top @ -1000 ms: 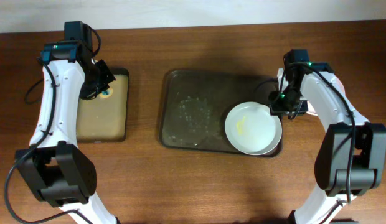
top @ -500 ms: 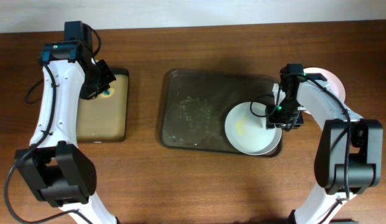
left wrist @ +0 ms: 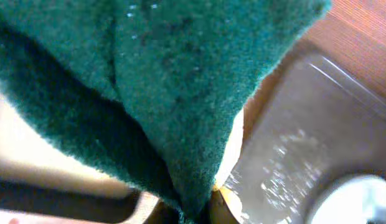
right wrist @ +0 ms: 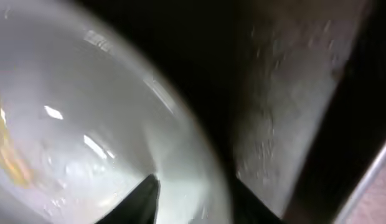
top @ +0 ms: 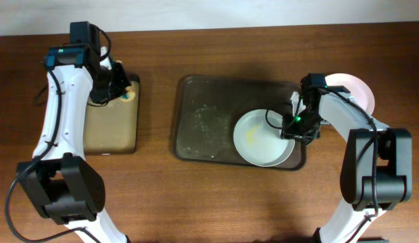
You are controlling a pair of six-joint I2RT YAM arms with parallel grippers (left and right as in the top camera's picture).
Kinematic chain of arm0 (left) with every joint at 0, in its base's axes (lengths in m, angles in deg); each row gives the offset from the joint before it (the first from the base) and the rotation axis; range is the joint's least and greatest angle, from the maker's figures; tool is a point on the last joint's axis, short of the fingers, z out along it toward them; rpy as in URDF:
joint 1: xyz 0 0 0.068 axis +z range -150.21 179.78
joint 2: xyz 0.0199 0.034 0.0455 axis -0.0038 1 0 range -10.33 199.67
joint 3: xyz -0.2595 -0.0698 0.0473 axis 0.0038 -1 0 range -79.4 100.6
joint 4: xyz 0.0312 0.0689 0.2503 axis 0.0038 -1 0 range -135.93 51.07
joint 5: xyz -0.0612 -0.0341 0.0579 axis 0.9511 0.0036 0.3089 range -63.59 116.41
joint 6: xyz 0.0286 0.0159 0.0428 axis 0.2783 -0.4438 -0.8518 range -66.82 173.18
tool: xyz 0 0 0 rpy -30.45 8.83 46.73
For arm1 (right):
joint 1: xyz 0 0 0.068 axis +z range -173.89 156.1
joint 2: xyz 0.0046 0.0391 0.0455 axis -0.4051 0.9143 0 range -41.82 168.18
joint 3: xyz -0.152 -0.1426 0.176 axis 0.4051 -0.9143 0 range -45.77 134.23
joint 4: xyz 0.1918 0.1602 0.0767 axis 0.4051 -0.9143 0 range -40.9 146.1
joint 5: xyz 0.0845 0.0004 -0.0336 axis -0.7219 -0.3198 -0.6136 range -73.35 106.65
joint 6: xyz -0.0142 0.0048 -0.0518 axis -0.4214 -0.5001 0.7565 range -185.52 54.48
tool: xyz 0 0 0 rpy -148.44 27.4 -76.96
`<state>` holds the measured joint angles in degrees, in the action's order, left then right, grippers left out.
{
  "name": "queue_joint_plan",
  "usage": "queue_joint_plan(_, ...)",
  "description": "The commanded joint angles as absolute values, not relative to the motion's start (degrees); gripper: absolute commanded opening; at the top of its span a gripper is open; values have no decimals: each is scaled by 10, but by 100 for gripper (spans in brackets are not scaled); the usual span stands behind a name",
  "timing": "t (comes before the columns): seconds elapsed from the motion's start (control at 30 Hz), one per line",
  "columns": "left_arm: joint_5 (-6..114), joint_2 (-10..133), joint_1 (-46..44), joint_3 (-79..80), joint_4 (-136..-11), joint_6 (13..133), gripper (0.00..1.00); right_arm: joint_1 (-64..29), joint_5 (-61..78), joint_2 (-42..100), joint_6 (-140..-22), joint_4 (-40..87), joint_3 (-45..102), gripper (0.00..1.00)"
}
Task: Clean dirty plates on tray and stack at the side
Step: 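Grasp the rim of the pale green plate with the right gripper, then scrub the pale green plate with the sponge in the left gripper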
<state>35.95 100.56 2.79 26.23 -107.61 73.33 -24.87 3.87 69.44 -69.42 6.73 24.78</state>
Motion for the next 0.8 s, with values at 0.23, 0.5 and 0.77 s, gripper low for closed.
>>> queue_joint_plan(0.23, 433, 1003, -161, 179, -1009, 708, 0, -189, -10, 718, -753, 163, 225, 7)
queue_joint_plan(0.5, 432, 1006, -291, 57, -841, 791, 0, -126, -8, 718, -811, 229, 225, 4)
queue_joint_plan(0.77, 432, 1078, -309, 38, -781, 834, 0, -127, -7, 718, -810, 225, 225, 4)
